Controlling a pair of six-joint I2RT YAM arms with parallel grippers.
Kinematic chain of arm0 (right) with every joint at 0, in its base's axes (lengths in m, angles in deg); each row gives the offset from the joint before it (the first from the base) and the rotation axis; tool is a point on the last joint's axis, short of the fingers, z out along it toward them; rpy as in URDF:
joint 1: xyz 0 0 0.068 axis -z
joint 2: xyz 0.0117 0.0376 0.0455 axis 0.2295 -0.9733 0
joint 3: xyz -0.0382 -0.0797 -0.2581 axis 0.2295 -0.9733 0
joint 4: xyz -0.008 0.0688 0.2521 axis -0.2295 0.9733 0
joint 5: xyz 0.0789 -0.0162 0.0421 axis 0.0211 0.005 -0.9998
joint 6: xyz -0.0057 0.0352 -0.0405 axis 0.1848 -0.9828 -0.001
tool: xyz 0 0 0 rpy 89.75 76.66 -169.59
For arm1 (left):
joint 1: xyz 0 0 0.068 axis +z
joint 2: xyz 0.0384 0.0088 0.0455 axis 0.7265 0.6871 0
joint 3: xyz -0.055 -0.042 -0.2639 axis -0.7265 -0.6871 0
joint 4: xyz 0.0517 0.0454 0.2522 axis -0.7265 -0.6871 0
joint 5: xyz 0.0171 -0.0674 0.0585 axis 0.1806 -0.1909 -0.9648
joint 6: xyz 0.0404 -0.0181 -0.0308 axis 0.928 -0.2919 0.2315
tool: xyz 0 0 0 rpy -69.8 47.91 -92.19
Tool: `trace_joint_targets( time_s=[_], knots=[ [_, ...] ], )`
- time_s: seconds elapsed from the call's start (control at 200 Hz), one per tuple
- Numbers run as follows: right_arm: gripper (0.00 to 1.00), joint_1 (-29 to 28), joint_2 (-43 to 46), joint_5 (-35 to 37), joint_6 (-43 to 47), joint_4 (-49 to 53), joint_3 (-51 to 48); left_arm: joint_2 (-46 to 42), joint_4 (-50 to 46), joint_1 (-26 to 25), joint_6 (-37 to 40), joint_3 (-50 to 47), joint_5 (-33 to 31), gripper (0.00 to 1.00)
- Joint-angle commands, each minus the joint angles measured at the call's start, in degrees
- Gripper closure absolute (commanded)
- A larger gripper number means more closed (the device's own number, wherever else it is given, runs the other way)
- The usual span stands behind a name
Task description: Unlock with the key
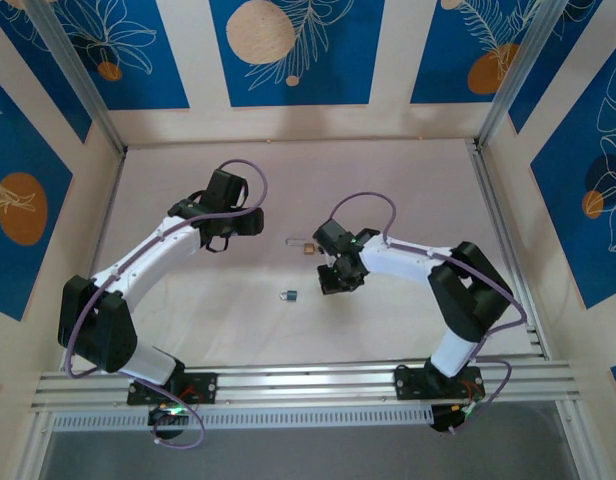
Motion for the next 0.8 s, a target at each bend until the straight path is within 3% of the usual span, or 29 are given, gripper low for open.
trace_joint_targets(
  time_s=[0.0, 0.325, 0.795],
  knots=[
    [1.00, -0.4, 4.2, 0.0, 1.7, 0.9, 1.4, -1.8, 0.7, 0.5, 0.5, -0.8, 1.0, 0.32],
    [1.00, 2.5, -0.2, -10.4, 2.8, -2.2, -0.6, -1.7, 1.0, 0.6, 0.4, -0.9, 1.7, 0.31],
    [1.00, 1.3, -0.2, -9.1, 1.4, -4.5, -6.1, -1.8, 1.4, 0.5, 0.4, -1.1, 2.2, 0.31]
  ],
)
